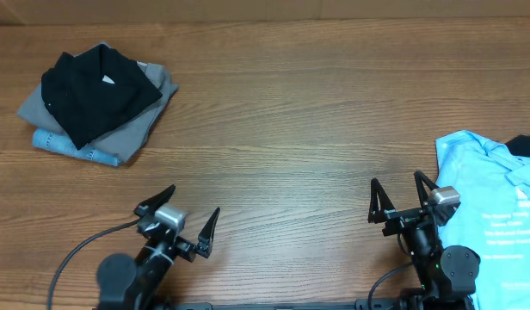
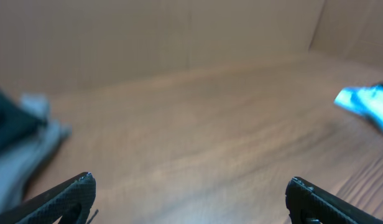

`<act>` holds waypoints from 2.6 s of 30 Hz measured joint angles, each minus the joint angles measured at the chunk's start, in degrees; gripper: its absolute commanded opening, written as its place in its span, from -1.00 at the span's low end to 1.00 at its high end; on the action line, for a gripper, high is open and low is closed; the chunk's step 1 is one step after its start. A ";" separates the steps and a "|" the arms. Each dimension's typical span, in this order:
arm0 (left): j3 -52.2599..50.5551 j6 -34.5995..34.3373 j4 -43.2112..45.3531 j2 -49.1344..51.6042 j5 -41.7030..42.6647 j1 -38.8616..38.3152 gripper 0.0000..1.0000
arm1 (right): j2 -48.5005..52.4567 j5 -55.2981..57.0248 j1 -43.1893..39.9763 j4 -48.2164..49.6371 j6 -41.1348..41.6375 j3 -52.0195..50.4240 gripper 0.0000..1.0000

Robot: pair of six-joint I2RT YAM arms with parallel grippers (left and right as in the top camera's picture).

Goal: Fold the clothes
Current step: 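Reach the right gripper to the light-blue T-shirt and grasp it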

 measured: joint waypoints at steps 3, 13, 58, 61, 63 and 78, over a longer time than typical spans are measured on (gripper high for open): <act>8.66 -1.38 -2.58 1.79 1.33 0.00 1.00 | 0.79 -2.10 0.00 -3.67 2.25 4.87 1.00; 45.20 -6.45 -23.54 42.05 3.69 0.00 1.00 | 34.45 1.25 0.00 -31.69 5.16 41.44 1.00; 73.79 0.63 -41.86 78.42 4.28 -13.16 1.00 | 107.41 11.15 -26.32 -36.02 20.48 68.48 0.37; 73.79 0.63 -41.77 78.42 4.28 -13.16 1.00 | 107.41 11.08 -26.29 -34.97 20.72 68.35 -0.42; 73.79 0.63 -41.70 78.42 4.28 -13.16 1.00 | 107.41 9.92 -26.29 -34.32 21.03 68.13 -0.85; 73.79 0.63 -41.57 78.42 4.28 -13.16 1.00 | 100.00 -11.32 -26.18 -36.54 15.89 78.27 -0.92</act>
